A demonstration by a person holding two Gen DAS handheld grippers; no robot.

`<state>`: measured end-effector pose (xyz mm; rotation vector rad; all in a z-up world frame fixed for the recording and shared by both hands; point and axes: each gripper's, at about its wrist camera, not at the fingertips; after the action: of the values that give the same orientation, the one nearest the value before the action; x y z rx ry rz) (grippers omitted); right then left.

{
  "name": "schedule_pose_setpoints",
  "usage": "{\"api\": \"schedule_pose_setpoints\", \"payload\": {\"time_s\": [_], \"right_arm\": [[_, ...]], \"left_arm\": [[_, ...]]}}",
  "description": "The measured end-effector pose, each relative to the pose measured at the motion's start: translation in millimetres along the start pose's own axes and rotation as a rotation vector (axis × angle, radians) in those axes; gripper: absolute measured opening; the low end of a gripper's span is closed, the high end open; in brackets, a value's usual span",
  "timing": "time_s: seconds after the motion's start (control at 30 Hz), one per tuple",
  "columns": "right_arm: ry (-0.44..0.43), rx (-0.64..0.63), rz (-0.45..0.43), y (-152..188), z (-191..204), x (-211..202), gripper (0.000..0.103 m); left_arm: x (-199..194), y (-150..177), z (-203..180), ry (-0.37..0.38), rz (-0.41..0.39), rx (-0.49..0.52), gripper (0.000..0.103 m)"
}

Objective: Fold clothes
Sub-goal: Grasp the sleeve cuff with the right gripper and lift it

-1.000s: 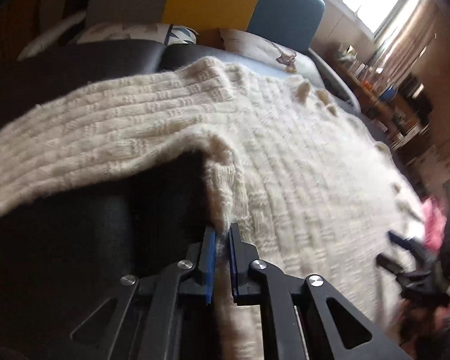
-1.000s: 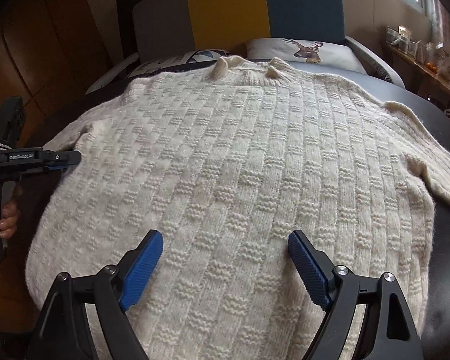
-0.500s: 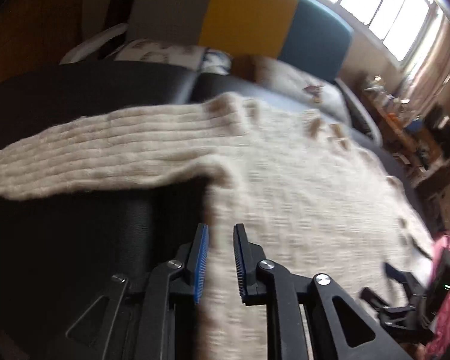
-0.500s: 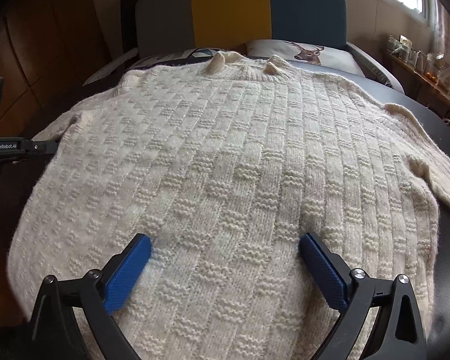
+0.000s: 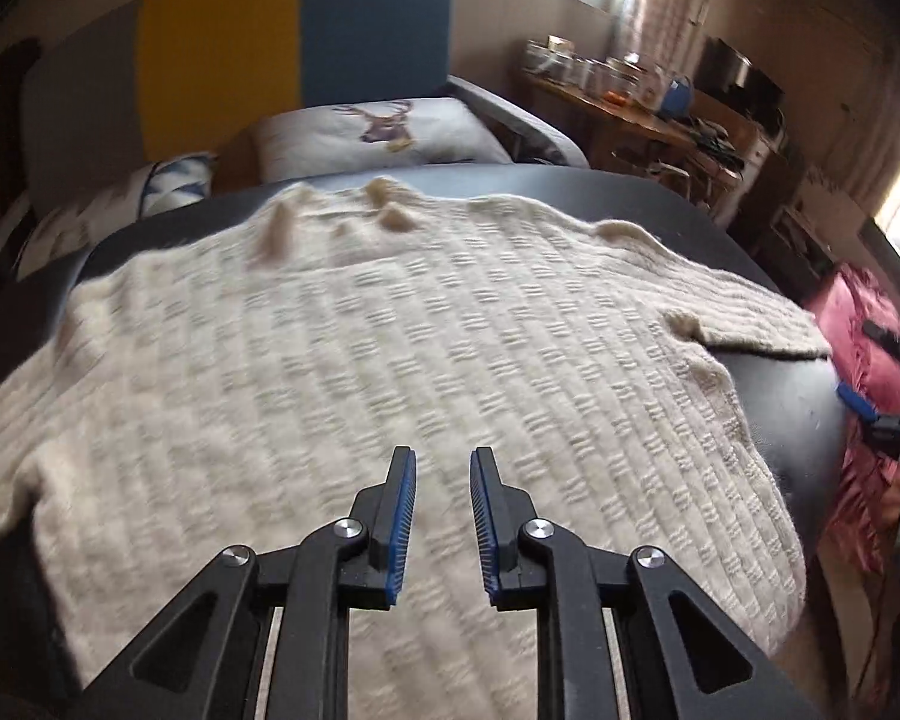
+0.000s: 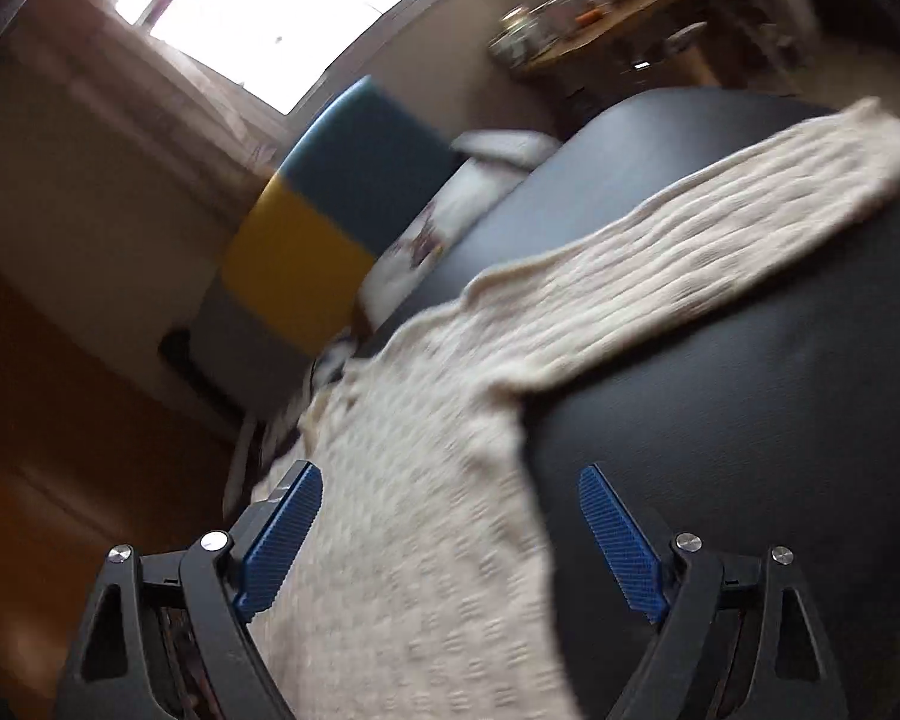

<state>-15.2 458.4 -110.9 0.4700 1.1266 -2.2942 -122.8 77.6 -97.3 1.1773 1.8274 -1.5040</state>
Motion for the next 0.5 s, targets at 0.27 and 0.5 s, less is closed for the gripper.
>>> {"api": "schedule_pose_setpoints", "payload": {"time_s": [0.27, 0.5], "right_arm": [[0.283, 0.367, -0.161, -72, -158, -31, 0.084], [0.308, 0.343, -0.189, -99, -166, 2, 0.057]], "left_arm": [[48, 3, -24, -0.025, 0.106, -0.002, 0.018], [50, 4, -19, -0.004, 0.113, -0.031, 0.019]]}}
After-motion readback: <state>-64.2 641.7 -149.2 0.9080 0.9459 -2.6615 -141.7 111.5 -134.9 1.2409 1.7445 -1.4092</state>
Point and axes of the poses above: each gripper's, at about its wrist camera, not at the fingertips, and x roughly the way its jaws point, z to its left, y to its underside, and after that the axes turned 14 degrees about -x, right-handed
